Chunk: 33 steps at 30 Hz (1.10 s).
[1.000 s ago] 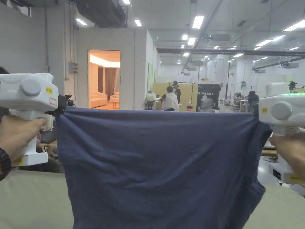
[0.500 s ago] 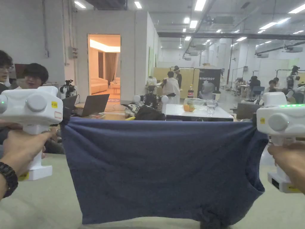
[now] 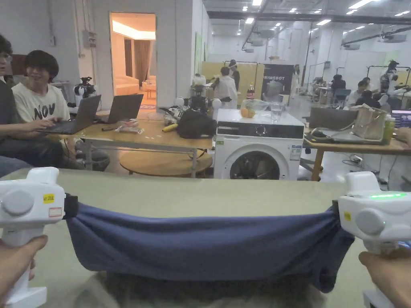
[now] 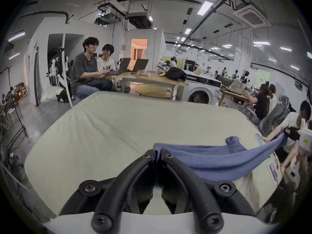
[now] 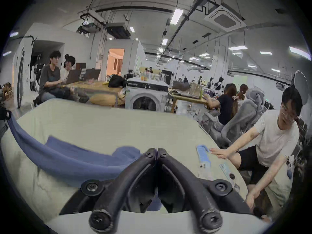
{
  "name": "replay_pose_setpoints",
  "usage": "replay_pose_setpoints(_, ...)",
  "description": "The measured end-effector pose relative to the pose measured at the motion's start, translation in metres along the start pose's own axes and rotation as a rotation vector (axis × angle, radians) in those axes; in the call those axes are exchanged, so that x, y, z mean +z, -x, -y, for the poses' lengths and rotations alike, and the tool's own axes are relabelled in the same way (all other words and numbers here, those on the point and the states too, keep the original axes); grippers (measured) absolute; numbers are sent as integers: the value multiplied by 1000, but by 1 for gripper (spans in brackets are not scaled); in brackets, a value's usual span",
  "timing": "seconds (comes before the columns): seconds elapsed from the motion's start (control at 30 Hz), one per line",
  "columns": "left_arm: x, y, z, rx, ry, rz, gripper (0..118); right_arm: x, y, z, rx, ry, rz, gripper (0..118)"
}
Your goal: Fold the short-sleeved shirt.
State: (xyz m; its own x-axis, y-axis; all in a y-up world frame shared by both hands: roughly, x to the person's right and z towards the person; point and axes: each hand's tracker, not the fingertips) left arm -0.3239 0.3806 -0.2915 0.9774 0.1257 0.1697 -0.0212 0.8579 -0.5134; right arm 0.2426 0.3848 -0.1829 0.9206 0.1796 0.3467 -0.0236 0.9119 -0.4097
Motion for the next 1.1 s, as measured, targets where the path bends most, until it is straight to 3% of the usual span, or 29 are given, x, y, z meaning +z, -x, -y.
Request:
replay_pose_setpoints(0.17, 11, 14, 58, 28, 99, 18, 1, 23, 5, 60, -10, 86, -38, 0)
replay_pose_setpoints(0.3, 5, 25, 111, 40, 239, 19, 1, 27, 11, 106, 42, 226, -59, 0)
replay_pose_setpoints(0.47, -11, 34, 159, 58, 404, 18, 1, 23, 10, 155, 36, 378, -73, 0)
replay_pose_setpoints(0.73, -45, 38, 195, 15, 555, -5, 1, -2, 16, 216, 77, 566, -87, 0)
replay_pose_setpoints(0.77, -46, 38, 196, 15, 551, -4, 6, -4, 17, 217, 77, 564, -88, 6)
replay_pose_setpoints(0.8, -47, 38, 194, 20, 547, -5, 20, -5, 17, 218, 81, 560, -87, 24)
replay_pose_setpoints(0.87, -46, 38, 188, 37, 547, -9, 35, -4, 22, 211, 102, 549, -72, 53)
replay_pose_setpoints(0.9, -43, 36, 184, 52, 537, -11, 39, -2, 21, 205, 98, 538, -68, 58)
replay_pose_setpoints(1.1, -18, 11, 153, 61, 285, 23, 40, 18, 30, 162, -10, 318, -72, 58)
